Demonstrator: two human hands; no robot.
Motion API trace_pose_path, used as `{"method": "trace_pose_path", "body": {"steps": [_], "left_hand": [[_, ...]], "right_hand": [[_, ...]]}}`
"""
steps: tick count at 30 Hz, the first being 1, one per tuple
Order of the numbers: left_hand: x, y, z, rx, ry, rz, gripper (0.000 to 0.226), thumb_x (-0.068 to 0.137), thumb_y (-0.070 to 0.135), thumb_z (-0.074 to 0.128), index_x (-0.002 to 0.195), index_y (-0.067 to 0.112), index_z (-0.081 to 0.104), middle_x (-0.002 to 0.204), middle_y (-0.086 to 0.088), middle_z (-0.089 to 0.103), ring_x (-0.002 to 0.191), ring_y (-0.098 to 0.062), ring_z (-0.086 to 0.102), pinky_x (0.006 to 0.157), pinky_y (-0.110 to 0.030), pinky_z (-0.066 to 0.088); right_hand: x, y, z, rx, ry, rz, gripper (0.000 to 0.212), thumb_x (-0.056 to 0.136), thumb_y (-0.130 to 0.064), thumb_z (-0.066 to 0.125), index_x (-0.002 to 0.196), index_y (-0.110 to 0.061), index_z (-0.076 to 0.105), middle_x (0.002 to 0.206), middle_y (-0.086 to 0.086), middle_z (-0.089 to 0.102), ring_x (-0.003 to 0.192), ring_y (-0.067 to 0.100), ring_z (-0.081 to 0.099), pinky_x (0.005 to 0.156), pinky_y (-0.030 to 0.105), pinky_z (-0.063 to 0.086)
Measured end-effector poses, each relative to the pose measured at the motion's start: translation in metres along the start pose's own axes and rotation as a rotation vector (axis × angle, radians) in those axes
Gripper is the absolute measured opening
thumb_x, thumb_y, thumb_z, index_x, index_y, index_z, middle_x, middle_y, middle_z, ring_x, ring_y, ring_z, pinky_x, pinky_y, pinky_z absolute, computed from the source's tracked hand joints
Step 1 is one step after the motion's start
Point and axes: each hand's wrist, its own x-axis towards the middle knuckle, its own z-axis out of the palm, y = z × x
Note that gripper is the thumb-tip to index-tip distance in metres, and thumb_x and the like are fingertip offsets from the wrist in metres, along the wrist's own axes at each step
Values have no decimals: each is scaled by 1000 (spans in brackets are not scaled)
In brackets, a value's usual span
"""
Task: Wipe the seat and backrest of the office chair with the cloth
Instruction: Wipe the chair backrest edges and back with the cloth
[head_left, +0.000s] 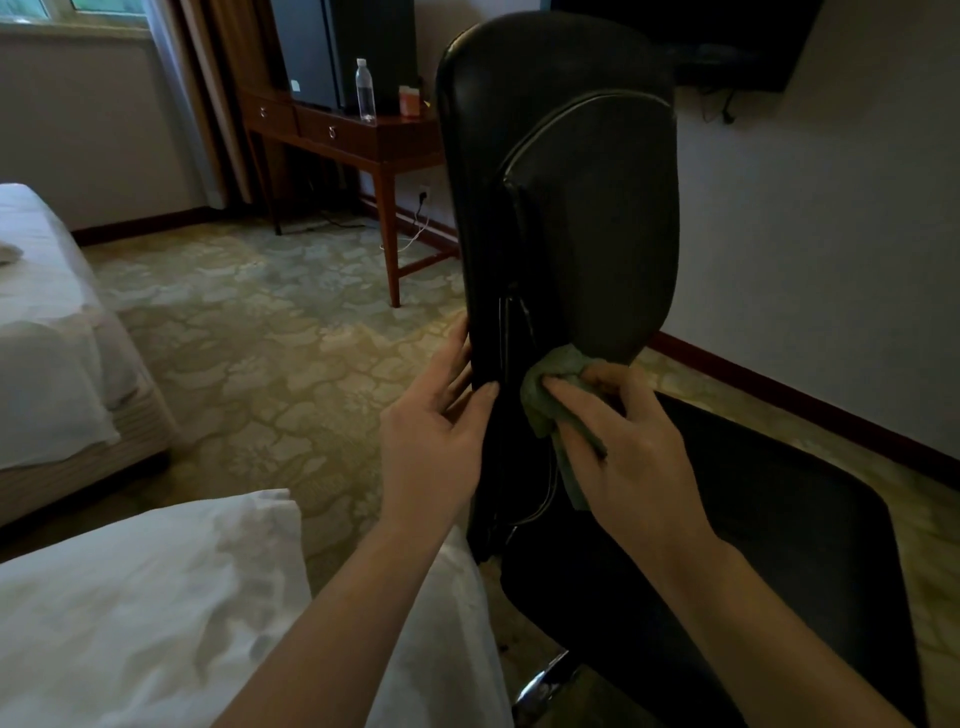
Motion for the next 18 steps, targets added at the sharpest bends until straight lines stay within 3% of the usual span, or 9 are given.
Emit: {"method": "trace_pose_path", "body": {"steps": [3, 9, 15, 18], "left_hand": [[0, 0, 1, 3, 4, 0, 62, 95, -2, 63, 146, 28, 48, 133, 11, 65, 124, -3, 60, 103, -34, 53], [-3, 1, 3, -22, 40, 22, 56, 95, 1, 64, 145, 24, 51, 134, 6, 66, 123, -3, 61, 98, -25, 54], [-4, -2, 4, -42, 53, 12, 59, 94, -3, 64, 142, 29, 51, 136, 4, 64, 124, -6, 62, 100, -30, 54], [-4, -4, 3, -34, 43, 6, 60, 94, -4, 65, 142, 28, 51, 136, 5, 64, 124, -6, 61, 100, -33, 54]], "right_hand": [[18, -6, -6, -5, 68, -25, 35, 93, -12, 59, 127, -8, 64, 124, 16, 55, 110, 19, 56, 96, 21, 48], [44, -15, -1, -30, 52, -44, 36, 92, -11, 61, 128, -8, 64, 126, 18, 55, 111, 26, 59, 94, 32, 54], [11, 0, 15, 10, 39, -4, 34, 92, -5, 65, 126, -6, 66, 125, 19, 55, 109, 31, 60, 90, 40, 56], [-6, 4, 16, 26, -1, 38, 34, 92, -7, 65, 126, -8, 66, 125, 16, 55, 108, 26, 60, 88, 38, 57]]}}
